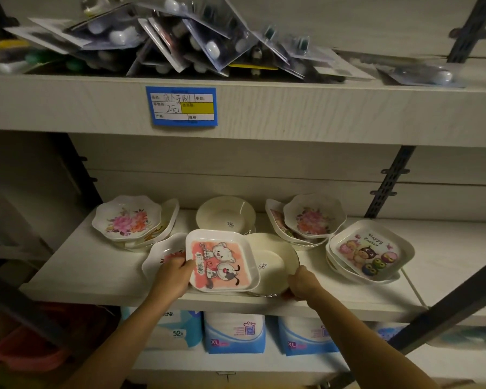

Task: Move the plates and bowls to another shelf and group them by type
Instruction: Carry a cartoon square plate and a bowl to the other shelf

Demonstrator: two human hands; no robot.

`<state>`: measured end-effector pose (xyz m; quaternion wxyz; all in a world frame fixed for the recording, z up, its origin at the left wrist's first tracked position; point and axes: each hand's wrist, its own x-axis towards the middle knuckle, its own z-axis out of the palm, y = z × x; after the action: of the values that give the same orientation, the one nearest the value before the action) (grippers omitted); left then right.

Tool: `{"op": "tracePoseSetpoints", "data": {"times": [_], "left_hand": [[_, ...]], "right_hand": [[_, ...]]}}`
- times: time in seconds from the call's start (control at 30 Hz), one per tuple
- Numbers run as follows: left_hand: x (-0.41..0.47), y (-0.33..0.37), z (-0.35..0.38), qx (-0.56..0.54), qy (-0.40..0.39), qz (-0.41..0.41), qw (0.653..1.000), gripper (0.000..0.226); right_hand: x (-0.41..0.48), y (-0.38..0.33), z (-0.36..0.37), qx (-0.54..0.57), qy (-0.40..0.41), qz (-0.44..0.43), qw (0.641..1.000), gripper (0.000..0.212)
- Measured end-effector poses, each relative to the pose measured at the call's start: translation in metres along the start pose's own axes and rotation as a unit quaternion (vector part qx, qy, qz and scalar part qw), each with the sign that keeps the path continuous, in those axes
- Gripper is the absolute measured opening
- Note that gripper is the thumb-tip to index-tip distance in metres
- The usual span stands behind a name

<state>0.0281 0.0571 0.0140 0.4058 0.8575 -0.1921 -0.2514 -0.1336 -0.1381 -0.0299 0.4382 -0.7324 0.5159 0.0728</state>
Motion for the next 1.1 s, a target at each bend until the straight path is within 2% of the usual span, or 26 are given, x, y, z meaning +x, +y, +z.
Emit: {"op": "tracePoseSetpoints", "data": {"times": [0.1,0.17,0.23,0.33,0.37,0.43,0.53,0.67,0.8,0.83,0.93,1.1], "left_hand": [[-0.002,0.000,-0.005,-0.017,0.004,-0.005,1.000,0.029],[-0.003,0.001,-0.008,-0.021,0.005,-0.006,1.000,0.029],[-0.005,0.002,-0.010,-0.025,0.009,-0.007,1.000,0.028],[-0.006,0.004,-0.012,-0.026,0.013,-0.011,1.000,0.026],[-0.006,0.004,-0.013,-0.029,0.013,-0.012,0.999,0.027],[-0.006,0.004,-0.013,-0.035,0.013,-0.014,0.999,0.029],[-0.006,0.004,-0.013,-0.046,0.010,-0.020,0.999,0.029],[-0.008,0.004,-0.014,-0.039,0.005,-0.019,0.999,0.030],[-0.004,0.000,-0.016,-0.041,0.006,-0.023,0.999,0.029],[-0.002,-0.001,-0.017,-0.043,0.004,-0.026,0.999,0.028],[0.005,-0.006,-0.021,-0.041,-0.003,-0.035,0.999,0.023],[-0.004,0.015,-0.028,-0.046,0.002,-0.021,0.999,0.028]], "right_hand": [[-0.005,-0.002,-0.003,-0.008,-0.004,-0.011,1.000,0.024],[-0.011,-0.004,-0.006,-0.023,0.000,-0.014,1.000,0.001],[-0.011,-0.003,-0.007,-0.034,0.018,-0.008,0.999,0.019],[-0.012,-0.002,-0.010,-0.030,0.043,-0.007,0.999,0.012],[-0.012,-0.002,-0.011,-0.036,0.052,-0.007,0.998,0.016],[-0.013,0.000,-0.014,-0.067,0.064,-0.002,0.996,0.024],[-0.017,-0.002,-0.016,-0.138,0.090,-0.002,0.986,0.021],[-0.021,-0.005,-0.019,-0.226,0.109,-0.003,0.968,0.039],[-0.019,-0.009,-0.025,-0.150,0.035,0.010,0.988,0.024],[-0.020,-0.011,-0.027,-0.124,0.027,0.008,0.992,0.027],[-0.028,-0.014,-0.033,-0.062,0.026,-0.002,0.998,0.035],[-0.042,-0.008,-0.040,-0.004,0.029,-0.023,0.999,0.033]]}}
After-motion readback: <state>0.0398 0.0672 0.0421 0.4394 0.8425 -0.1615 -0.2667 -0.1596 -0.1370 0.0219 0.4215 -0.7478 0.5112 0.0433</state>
